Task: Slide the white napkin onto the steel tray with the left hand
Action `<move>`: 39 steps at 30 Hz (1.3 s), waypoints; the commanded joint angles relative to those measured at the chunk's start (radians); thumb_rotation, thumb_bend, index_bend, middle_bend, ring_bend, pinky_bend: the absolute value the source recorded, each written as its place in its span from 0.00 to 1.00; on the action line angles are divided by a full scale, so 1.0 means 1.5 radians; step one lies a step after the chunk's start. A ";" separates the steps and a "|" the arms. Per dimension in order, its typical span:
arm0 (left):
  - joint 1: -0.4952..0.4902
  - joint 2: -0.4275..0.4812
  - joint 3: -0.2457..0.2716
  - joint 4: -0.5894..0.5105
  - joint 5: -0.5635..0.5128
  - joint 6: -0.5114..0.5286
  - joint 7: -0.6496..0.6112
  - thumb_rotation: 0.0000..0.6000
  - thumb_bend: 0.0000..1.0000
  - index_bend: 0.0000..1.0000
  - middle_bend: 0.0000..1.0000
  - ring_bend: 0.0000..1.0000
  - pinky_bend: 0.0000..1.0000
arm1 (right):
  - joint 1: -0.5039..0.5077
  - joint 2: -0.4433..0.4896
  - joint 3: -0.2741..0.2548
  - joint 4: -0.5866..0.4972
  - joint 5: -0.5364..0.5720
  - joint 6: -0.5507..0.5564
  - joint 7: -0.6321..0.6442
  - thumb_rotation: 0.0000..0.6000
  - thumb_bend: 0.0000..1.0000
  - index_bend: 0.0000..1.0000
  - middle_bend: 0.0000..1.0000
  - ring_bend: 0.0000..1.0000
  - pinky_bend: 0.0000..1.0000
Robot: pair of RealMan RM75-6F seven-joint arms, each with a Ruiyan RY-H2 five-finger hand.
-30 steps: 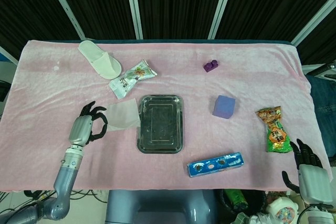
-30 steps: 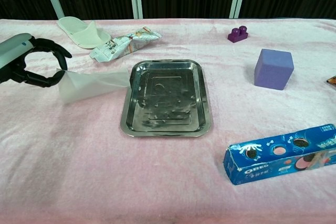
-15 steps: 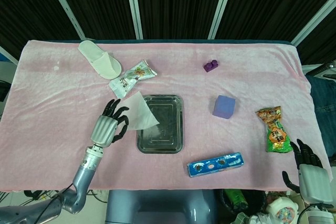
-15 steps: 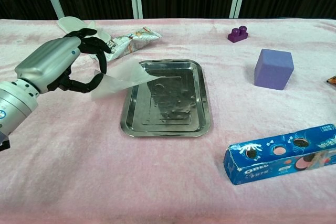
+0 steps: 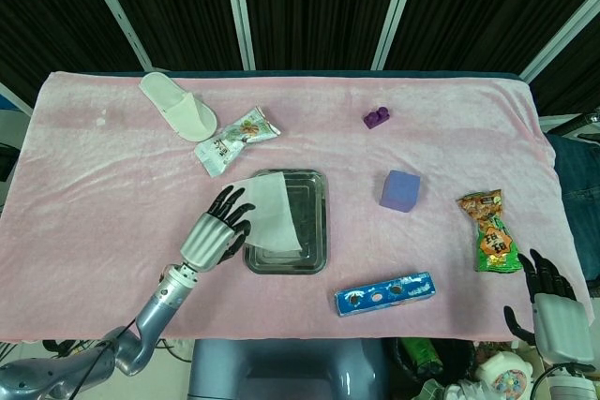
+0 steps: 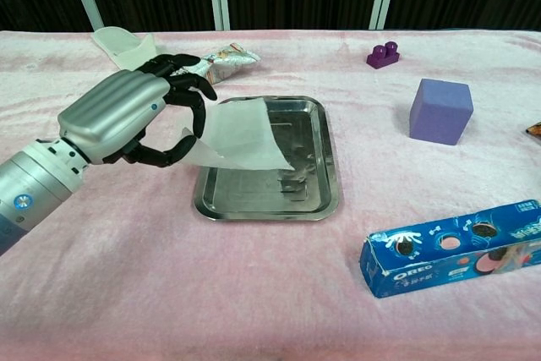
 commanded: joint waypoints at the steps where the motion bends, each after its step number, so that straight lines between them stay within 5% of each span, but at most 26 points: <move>1: -0.006 -0.002 0.006 0.008 0.006 0.003 0.000 1.00 0.47 0.59 0.26 0.00 0.04 | 0.000 0.000 0.000 0.000 0.001 -0.001 -0.001 1.00 0.31 0.00 0.00 0.04 0.15; 10: -0.013 0.008 0.004 -0.008 -0.014 -0.028 0.013 1.00 0.47 0.59 0.26 0.00 0.04 | 0.001 0.001 0.000 -0.003 0.006 -0.003 -0.003 1.00 0.31 0.00 0.00 0.04 0.15; 16: -0.008 0.012 -0.019 -0.087 -0.071 -0.078 0.053 1.00 0.47 0.60 0.26 0.00 0.04 | 0.001 0.002 -0.001 -0.004 0.007 -0.004 -0.005 1.00 0.31 0.00 0.00 0.04 0.15; 28: 0.025 0.022 -0.059 -0.320 -0.245 -0.154 0.275 1.00 0.47 0.59 0.26 0.00 0.04 | 0.003 0.003 -0.001 -0.004 0.008 -0.007 -0.003 1.00 0.31 0.00 0.00 0.04 0.15; 39: 0.015 -0.005 -0.100 -0.360 -0.329 -0.144 0.390 1.00 0.46 0.59 0.26 0.00 0.04 | 0.003 0.003 -0.002 -0.005 0.009 -0.008 -0.004 1.00 0.31 0.00 0.00 0.04 0.15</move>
